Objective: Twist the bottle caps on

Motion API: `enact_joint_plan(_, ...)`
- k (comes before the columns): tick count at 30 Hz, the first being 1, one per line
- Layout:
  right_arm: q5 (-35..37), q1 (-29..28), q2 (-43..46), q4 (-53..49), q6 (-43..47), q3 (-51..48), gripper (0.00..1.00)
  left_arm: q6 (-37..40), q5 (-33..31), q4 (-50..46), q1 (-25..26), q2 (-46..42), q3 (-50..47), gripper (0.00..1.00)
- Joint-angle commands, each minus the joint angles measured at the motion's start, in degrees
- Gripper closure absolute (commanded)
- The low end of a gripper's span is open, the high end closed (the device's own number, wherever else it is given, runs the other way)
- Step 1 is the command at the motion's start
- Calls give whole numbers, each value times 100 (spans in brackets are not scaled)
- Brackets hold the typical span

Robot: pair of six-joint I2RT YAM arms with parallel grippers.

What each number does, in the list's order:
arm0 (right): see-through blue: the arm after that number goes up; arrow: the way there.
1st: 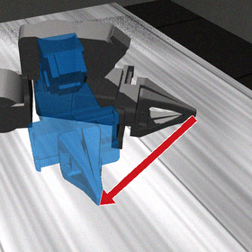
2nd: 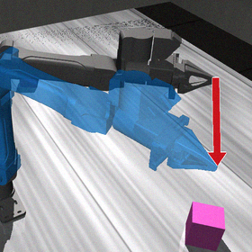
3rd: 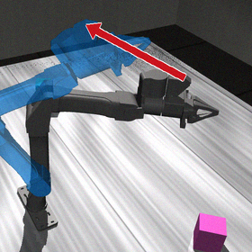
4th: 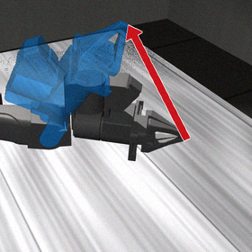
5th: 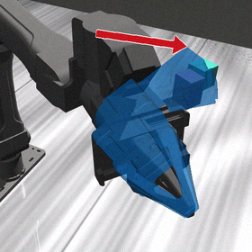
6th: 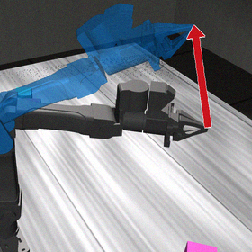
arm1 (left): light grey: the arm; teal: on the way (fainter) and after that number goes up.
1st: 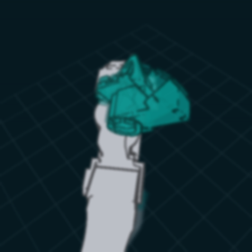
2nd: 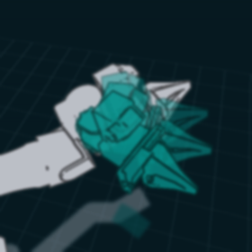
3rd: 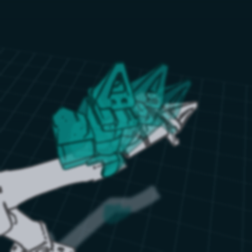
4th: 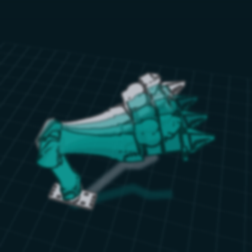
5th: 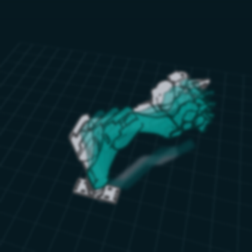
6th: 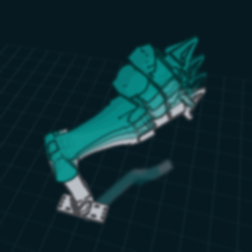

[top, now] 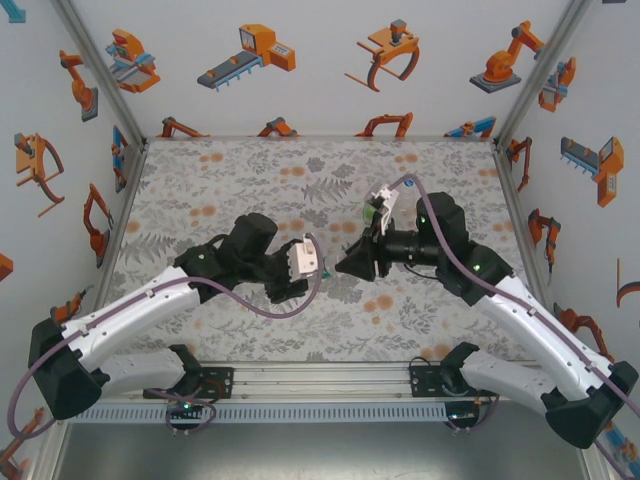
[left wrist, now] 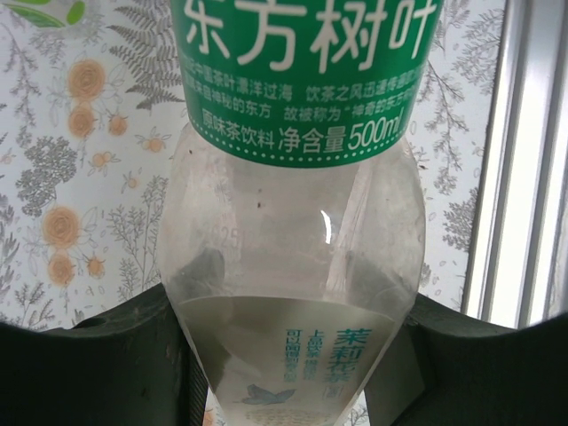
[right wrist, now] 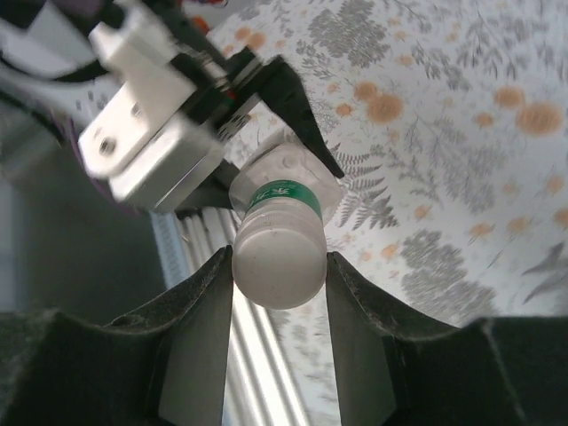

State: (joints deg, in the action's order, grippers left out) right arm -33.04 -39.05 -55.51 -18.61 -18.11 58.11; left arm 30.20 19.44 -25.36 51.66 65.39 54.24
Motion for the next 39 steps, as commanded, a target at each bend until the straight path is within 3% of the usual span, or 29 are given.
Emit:
enact_joint_plan(1,1022,2,13,-145,-2541,-107,100,3,91,549,23,11,-2,100)
enact_joint_plan(6,1037,7,-2,-217,-4708,-273,100,35,86,654,20,119,30,100)
enact_joint_plan(11,1124,2,-191,-1100,-5211,88,100,79,86,643,20,187,77,100)
enact_joint_plan(14,1307,4,-348,-1655,-4821,428,99,83,78,665,20,207,70,100)
enact_joint_plan(19,1298,11,-399,-1590,-4290,667,79,60,121,682,20,213,88,100)
enact_joint_plan(25,1311,13,-373,-1493,-2866,1032,63,49,214,622,20,205,91,100)
enact_joint_plan(31,1078,11,-102,-699,-1286,871,58,13,332,527,20,169,115,100)
enact_joint_plan(34,1410,11,55,-504,-1093,828,51,-11,349,458,20,120,121,100)
enact_joint_plan(39,1371,12,2,-736,-648,1104,47,-40,332,415,25,-12,79,100)
